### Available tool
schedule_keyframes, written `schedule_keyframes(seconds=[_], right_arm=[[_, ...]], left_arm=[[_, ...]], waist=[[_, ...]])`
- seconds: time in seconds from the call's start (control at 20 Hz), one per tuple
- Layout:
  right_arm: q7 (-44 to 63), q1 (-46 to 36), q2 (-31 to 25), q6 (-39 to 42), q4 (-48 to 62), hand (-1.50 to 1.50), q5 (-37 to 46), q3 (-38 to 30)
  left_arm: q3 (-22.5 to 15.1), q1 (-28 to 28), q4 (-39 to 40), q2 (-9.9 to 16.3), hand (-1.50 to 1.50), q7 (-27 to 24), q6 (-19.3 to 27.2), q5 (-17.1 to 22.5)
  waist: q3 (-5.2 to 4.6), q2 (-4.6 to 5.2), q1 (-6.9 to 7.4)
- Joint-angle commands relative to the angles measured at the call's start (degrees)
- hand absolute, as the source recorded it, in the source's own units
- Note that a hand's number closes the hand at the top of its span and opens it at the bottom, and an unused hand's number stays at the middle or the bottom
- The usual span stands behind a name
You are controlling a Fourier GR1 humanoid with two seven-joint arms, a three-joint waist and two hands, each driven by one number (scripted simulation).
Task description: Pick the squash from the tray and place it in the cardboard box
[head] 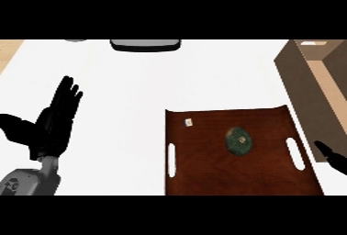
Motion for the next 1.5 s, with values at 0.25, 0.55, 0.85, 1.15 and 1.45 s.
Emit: schedule_keyframes(seconds=[0.25,0.55,0.85,1.15,1.45], right_arm=[[20.24,9.18,-17.92,15.68,-12.31,-1.5,4.95,6.45],[41.57,6.36,-19.03,17.64,-29.05,-1.5,0.72,6.8],[48.4,-1.27,-13.01,19.13,-31.72,-1.5,2.75,11.5],[56.34,-6.99,-9.12,20.9,-28.77,-1.5,10.08,15.17],[56.69,-10.95,-1.55,22.52,-23.28,-1.5,13.17,17.32]], left_arm=[[-0.51,1.97,-2.08,-0.97,0.0,-0.71,-0.56,-0.36],[2.35,1.05,-4.14,0.62,0.0,3.08,-1.54,0.84],[1.25,1.72,-1.94,-3.19,0.0,1.21,-2.87,-2.11],[6.32,0.13,1.47,-2.83,0.0,-0.07,-6.48,-2.06],[3.8,5.37,-4.36,-6.12,0.0,1.42,-5.86,-5.09]], waist=[[0.76,0.59,0.53],[0.95,0.62,0.84],[1.01,0.78,1.09],[1.01,0.81,0.96],[1.04,0.8,1.25]])
